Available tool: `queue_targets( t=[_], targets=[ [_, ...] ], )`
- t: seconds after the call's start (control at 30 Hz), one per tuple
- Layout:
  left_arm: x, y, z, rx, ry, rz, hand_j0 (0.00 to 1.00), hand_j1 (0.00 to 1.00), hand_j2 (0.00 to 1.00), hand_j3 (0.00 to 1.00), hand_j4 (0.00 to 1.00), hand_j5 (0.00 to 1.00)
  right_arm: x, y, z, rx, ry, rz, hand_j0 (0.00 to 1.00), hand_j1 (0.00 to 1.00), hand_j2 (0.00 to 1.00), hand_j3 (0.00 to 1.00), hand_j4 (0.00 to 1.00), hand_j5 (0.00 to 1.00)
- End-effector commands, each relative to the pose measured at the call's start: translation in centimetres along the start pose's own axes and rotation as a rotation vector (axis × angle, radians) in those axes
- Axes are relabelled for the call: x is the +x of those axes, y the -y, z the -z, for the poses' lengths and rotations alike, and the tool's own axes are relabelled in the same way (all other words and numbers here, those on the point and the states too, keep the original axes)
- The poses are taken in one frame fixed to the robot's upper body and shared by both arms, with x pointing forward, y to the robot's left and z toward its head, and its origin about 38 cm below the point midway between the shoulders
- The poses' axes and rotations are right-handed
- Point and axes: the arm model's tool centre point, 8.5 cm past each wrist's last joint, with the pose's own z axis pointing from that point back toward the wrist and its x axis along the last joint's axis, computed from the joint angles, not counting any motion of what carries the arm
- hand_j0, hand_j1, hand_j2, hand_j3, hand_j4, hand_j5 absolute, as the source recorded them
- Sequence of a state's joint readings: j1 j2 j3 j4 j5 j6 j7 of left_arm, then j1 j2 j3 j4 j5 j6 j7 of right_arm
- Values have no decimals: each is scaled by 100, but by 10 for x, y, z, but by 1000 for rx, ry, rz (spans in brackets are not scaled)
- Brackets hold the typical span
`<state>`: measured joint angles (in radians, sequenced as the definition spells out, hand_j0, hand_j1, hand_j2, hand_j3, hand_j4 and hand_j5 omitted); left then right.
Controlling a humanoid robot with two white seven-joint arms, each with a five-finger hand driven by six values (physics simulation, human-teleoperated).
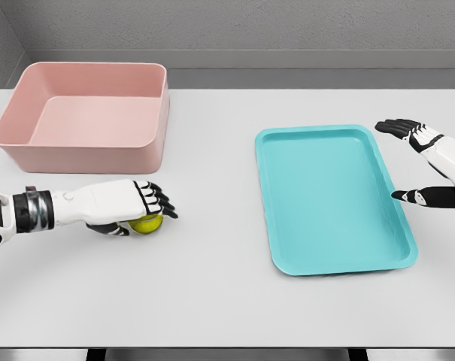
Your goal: Put the tennis from the blue tray into the pink basket with both arms
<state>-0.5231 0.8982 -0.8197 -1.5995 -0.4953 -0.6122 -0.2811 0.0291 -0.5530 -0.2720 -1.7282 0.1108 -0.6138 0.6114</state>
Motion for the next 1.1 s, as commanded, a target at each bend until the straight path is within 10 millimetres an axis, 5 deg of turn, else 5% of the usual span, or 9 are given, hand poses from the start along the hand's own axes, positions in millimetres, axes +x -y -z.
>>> queue_targets(
  t=[0.0, 0.37, 1.07],
  targets=[
    [-1, 0, -1, 0, -2, -4, 82, 82, 82, 82, 82, 82, 0, 1, 0, -4, 2, 6, 100, 100, 100, 100, 100, 100],
    [0, 6, -2, -44, -2, -9, 55, 55, 55, 55, 55, 55, 1, 1, 1, -4, 5, 5, 100, 100, 100, 100, 100, 100],
    [-9, -32, -9, 23, -8, 26, 56, 56, 56, 56, 56, 56, 0, 1, 0, -4, 2, 6, 100, 100, 100, 100, 100, 100]
  ],
)
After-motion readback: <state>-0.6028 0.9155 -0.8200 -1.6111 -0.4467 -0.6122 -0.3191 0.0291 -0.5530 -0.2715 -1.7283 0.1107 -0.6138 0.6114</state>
